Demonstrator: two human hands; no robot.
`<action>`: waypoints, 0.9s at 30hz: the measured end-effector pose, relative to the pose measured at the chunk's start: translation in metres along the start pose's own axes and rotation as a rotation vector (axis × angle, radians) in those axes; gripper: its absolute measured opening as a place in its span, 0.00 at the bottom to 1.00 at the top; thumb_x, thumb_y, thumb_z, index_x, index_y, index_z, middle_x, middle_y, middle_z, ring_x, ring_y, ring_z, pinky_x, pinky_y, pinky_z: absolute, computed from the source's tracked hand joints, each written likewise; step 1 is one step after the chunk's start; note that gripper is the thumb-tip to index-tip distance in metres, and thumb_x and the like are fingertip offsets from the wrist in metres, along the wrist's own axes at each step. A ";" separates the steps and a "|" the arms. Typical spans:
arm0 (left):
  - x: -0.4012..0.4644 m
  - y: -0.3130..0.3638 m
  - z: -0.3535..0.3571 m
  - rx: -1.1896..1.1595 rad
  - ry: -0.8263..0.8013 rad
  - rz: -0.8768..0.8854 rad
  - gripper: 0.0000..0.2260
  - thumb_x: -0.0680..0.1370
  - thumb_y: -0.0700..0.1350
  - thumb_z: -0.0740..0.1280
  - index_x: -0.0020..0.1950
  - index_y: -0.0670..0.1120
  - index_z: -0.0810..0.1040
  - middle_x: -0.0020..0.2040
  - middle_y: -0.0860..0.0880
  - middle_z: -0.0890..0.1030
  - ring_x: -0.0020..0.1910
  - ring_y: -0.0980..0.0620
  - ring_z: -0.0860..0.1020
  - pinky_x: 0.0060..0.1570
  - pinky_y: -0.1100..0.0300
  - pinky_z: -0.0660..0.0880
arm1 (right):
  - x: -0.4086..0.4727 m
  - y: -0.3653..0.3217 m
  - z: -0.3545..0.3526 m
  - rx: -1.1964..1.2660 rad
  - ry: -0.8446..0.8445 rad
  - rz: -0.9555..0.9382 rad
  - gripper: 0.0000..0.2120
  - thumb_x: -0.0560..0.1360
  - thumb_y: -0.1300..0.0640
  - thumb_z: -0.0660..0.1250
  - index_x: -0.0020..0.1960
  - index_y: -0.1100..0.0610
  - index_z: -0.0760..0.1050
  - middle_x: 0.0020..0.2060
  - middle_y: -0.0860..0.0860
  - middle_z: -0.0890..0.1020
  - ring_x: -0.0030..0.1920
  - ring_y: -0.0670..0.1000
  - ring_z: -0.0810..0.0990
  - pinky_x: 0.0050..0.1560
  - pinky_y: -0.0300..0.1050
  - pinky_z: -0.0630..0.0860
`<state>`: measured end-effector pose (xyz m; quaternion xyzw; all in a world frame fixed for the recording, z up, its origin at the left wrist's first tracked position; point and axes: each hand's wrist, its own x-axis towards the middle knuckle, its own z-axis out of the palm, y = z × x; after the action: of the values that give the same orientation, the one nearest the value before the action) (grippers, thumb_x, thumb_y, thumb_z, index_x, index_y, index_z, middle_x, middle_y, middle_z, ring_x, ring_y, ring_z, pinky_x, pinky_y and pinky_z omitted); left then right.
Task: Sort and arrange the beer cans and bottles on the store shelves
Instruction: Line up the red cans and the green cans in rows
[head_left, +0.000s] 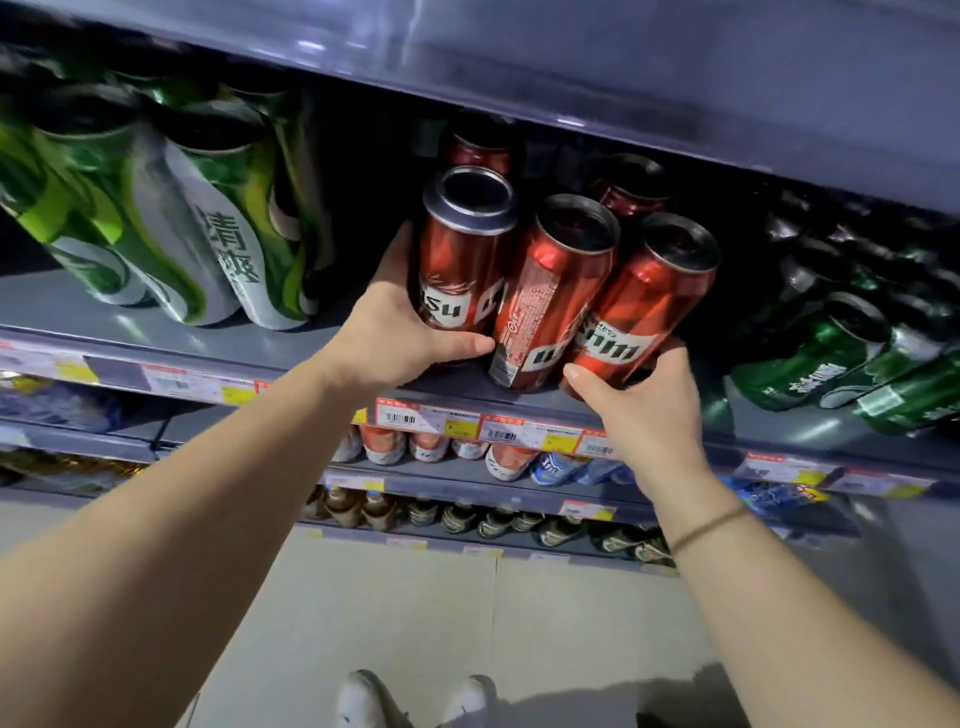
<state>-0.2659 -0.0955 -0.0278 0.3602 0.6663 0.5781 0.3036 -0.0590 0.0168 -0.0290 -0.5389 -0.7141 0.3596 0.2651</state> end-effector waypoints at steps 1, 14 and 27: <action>0.003 0.002 -0.003 -0.014 -0.070 -0.022 0.43 0.60 0.42 0.82 0.72 0.43 0.67 0.58 0.50 0.82 0.58 0.55 0.80 0.60 0.57 0.75 | 0.004 0.002 -0.002 0.020 -0.048 -0.001 0.29 0.59 0.45 0.79 0.53 0.47 0.68 0.52 0.46 0.78 0.51 0.47 0.77 0.50 0.45 0.73; 0.018 -0.003 -0.009 0.057 -0.172 0.027 0.39 0.63 0.40 0.81 0.70 0.41 0.68 0.61 0.47 0.80 0.61 0.54 0.78 0.60 0.61 0.74 | 0.037 0.013 -0.006 0.226 -0.401 -0.013 0.28 0.58 0.54 0.82 0.56 0.48 0.76 0.44 0.39 0.85 0.44 0.40 0.83 0.40 0.35 0.77; 0.011 -0.004 0.002 0.036 -0.113 -0.063 0.38 0.61 0.46 0.79 0.68 0.40 0.72 0.55 0.54 0.83 0.56 0.60 0.80 0.52 0.70 0.74 | 0.054 0.017 0.004 0.246 -0.455 -0.060 0.26 0.61 0.55 0.81 0.57 0.49 0.77 0.46 0.41 0.85 0.48 0.41 0.83 0.47 0.38 0.76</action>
<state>-0.2709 -0.0860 -0.0320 0.3767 0.6694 0.5348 0.3521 -0.0667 0.0703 -0.0453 -0.3862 -0.7219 0.5479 0.1717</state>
